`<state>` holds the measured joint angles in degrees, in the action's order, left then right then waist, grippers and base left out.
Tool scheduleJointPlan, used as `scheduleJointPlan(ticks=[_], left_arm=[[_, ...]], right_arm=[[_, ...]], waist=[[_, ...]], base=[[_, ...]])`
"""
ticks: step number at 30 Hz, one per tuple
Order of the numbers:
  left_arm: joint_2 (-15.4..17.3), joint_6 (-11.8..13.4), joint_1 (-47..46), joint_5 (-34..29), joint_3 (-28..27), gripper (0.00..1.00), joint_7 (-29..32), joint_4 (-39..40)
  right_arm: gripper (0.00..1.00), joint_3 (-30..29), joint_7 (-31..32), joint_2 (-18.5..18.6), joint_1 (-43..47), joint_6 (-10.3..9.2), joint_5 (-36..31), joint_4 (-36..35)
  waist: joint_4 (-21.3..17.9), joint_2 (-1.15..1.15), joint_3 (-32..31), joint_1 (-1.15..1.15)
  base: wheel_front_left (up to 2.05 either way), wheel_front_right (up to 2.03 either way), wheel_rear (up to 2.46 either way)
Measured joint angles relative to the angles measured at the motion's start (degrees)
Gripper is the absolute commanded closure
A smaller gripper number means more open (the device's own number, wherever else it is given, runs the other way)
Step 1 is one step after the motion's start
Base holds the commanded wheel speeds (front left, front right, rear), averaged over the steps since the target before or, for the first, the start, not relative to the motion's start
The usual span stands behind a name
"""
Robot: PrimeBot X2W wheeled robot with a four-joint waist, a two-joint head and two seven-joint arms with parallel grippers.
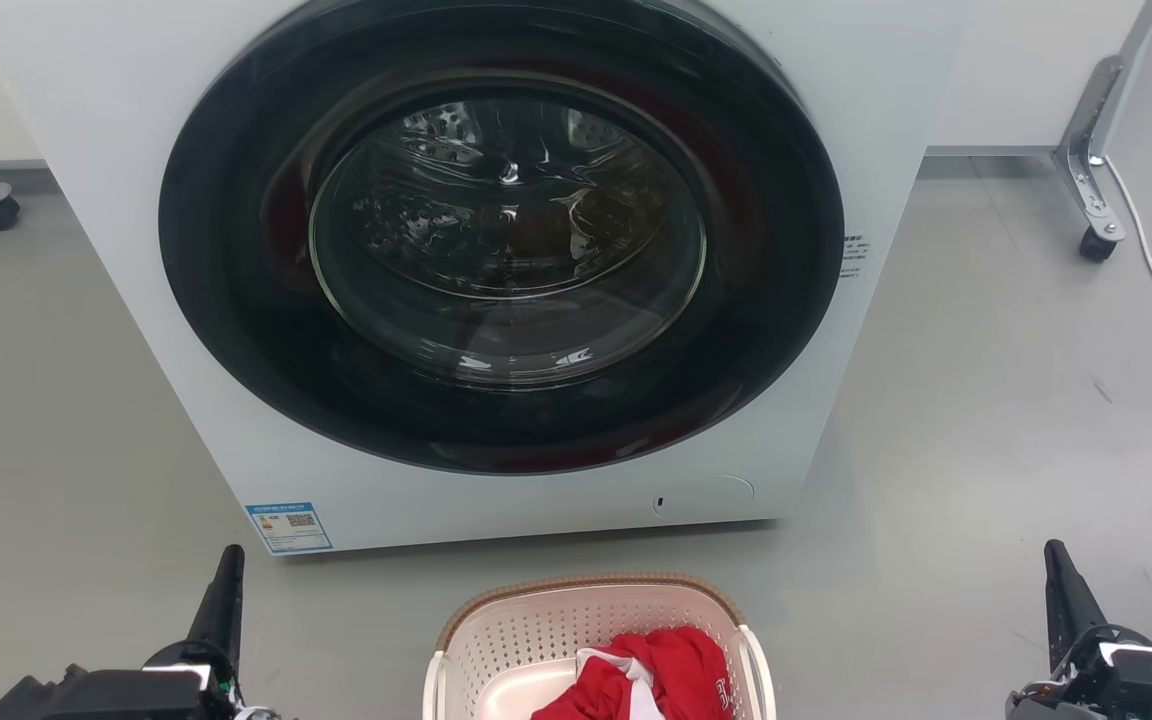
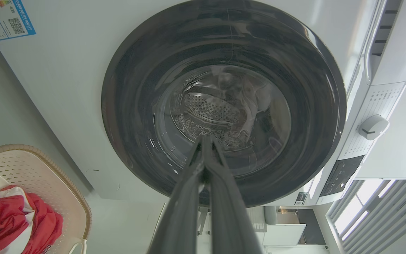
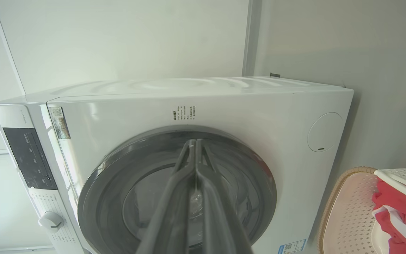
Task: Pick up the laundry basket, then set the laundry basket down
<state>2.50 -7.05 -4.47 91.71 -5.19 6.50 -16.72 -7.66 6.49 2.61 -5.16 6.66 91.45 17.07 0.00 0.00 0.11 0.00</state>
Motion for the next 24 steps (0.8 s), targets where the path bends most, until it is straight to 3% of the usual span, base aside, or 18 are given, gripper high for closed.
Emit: scheduleJointPlan(ticks=[24], left_arm=[[0.0, 0.0, 0.0, 0.0, 0.0, 1.00, 0.0, -0.1]], right_arm=[[1.00, 0.0, 0.0, 0.0, 0.0, 0.24, 0.0, 0.0]], waist=[[0.0, 0.00, 0.0, 0.00]], base=[[0.00, 0.00, 0.00]])
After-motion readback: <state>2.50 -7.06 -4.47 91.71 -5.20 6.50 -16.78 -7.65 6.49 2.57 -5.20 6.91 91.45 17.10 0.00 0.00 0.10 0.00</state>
